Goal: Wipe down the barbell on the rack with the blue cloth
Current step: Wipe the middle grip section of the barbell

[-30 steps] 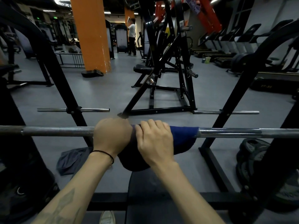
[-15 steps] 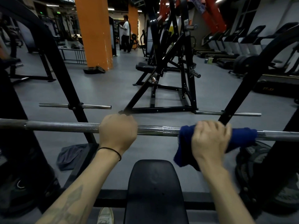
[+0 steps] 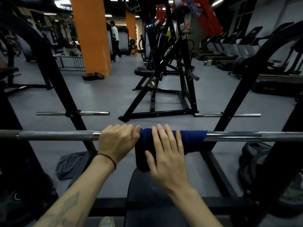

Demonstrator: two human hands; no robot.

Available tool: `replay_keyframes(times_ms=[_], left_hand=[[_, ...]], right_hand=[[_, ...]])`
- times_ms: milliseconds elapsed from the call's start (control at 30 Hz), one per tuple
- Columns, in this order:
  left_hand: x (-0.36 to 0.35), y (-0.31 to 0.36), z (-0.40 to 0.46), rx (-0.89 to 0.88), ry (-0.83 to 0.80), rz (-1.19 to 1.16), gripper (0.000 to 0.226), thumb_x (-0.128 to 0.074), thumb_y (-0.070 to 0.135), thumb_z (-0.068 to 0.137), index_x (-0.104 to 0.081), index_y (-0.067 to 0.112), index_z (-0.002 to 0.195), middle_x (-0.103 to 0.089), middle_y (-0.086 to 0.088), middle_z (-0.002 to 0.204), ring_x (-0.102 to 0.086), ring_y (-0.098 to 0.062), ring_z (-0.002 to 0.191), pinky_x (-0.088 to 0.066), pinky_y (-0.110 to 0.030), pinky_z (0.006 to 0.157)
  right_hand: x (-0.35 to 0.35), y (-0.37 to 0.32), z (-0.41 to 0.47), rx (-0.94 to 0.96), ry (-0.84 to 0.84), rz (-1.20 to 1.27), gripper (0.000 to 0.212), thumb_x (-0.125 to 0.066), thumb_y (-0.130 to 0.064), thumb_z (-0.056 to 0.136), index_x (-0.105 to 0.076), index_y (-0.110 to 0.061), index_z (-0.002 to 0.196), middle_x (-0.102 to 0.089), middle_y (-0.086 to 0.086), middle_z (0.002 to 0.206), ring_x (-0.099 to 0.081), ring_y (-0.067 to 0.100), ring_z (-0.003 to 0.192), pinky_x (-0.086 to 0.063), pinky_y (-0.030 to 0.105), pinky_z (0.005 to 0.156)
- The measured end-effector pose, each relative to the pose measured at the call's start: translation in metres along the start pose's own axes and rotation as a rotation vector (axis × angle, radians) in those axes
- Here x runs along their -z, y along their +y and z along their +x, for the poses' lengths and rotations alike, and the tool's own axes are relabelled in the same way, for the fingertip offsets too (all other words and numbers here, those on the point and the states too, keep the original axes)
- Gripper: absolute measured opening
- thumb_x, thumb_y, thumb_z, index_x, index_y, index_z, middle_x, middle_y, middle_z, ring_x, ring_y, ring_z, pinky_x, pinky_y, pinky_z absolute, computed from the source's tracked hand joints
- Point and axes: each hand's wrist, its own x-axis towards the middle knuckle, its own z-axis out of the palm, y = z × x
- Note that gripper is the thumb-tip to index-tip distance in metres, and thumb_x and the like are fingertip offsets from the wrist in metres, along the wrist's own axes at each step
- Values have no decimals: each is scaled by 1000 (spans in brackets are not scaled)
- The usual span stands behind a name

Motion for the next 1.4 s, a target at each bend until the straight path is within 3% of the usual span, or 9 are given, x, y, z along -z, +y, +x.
replay_keyframes(times_ms=[200,300,400,567,633,700,833,1133,1400], left_hand=[[8,-5,14,-16,-202,-16,65,-34,35,103,-45,16,43,-48,-6,39,-48,-28,32,-25,-23,45],[15,-4,32,43,-480,-65,67,-23,42,107,-35,17,47,-46,-2,50,-60,-32,55,-42,-33,55],[15,-10,46,100,-749,-198,69,-17,53,105,-56,15,61,-54,2,59,-64,-27,72,-45,-37,72],[14,-14,56,197,-977,-320,69,-23,53,103,-66,15,66,-69,4,55,-65,-13,54,-49,-31,74],[16,-12,50,217,-889,-292,71,-23,56,102,-66,15,63,-67,3,52,-66,-15,56,-43,-31,67],[17,-6,41,198,-681,-194,66,-24,54,103,-67,15,71,-64,-2,58,-67,-27,72,-37,-34,65],[16,-1,30,254,-466,-208,50,-30,46,102,-48,19,64,-47,4,59,-59,-29,69,-31,-35,61],[8,-11,19,162,-189,-178,39,-38,35,92,-51,18,60,-52,4,59,-51,-22,56,-28,-28,53],[5,-7,17,115,-156,-128,36,-42,33,93,-50,20,61,-51,3,60,-49,-21,59,-27,-29,55]], right_hand=[[4,33,20,3,-31,-104,58,-35,-50,106,-55,-10,144,-62,9,133,-55,30,125,-29,44,120],[15,57,26,-36,-13,-142,54,-34,-54,106,-67,-12,115,-65,6,102,-57,31,97,-38,43,103],[29,91,25,-138,24,-220,59,-29,-56,107,-65,-13,86,-62,8,82,-54,33,80,-39,46,89],[58,144,11,-345,-71,-412,58,-24,-47,102,-69,-14,87,-72,9,95,-62,32,105,-4,53,124],[56,145,14,-386,-86,-443,56,-21,-38,100,-69,-12,84,-72,11,94,-61,33,106,1,54,123],[46,123,22,-341,-58,-405,44,-28,-25,98,-62,-10,74,-67,15,79,-61,36,87,-22,61,115],[3,34,46,-241,43,-182,40,-37,-28,101,-60,-17,70,-63,7,71,-57,33,70,-41,45,74],[5,37,38,-61,48,-105,46,-40,-51,103,-56,-18,75,-54,1,72,-50,28,70,-37,42,72],[44,134,8,-371,174,-207,46,-38,-36,99,-68,-5,84,-65,17,83,-57,39,87,-42,53,89]])
